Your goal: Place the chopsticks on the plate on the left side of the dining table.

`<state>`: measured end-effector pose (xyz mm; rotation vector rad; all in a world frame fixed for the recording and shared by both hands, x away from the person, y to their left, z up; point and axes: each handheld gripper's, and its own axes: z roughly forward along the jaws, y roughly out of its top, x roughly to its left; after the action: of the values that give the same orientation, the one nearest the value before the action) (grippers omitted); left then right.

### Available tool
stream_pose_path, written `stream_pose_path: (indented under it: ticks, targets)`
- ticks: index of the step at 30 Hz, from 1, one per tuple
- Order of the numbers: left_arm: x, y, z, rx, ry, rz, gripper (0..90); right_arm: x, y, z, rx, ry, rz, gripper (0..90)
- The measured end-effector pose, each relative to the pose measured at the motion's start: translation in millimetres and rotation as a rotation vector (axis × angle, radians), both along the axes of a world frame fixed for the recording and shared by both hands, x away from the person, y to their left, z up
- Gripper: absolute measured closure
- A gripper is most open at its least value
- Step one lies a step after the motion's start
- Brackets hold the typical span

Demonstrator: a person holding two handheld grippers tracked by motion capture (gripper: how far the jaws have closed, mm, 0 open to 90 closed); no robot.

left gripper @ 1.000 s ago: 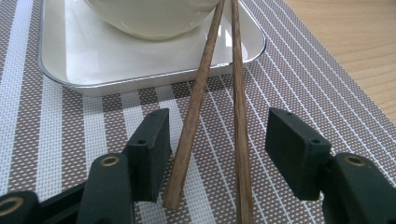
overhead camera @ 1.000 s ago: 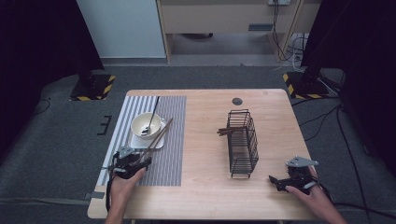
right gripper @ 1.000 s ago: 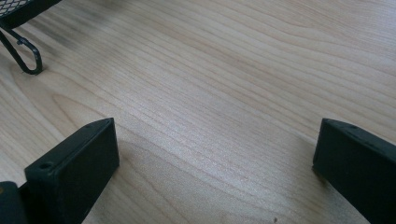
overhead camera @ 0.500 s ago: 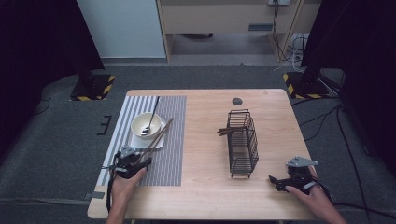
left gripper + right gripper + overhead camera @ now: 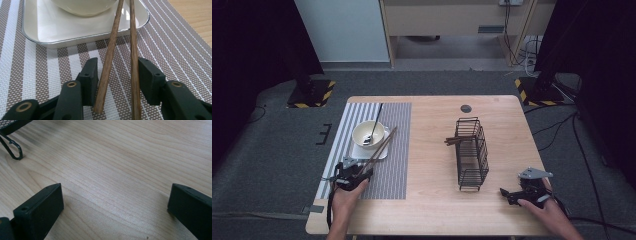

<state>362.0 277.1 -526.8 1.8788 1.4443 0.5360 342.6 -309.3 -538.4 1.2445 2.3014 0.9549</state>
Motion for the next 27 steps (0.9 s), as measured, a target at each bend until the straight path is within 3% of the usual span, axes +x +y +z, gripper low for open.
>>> stream_pose_path:
  ticks: [13, 27]
  targets:
    - [-0.7, -1.9, 2.0, 0.018, 0.005, 0.006, 71.3, 0.0, 0.0, 0.0, 0.000, 0.000, 0.000, 0.2]
    - [0.0, -0.7, 2.6, 0.036, 0.007, 0.012, 71.4, 0.0, 0.0, 0.0, 0.000, 0.000, 0.000, 0.2]
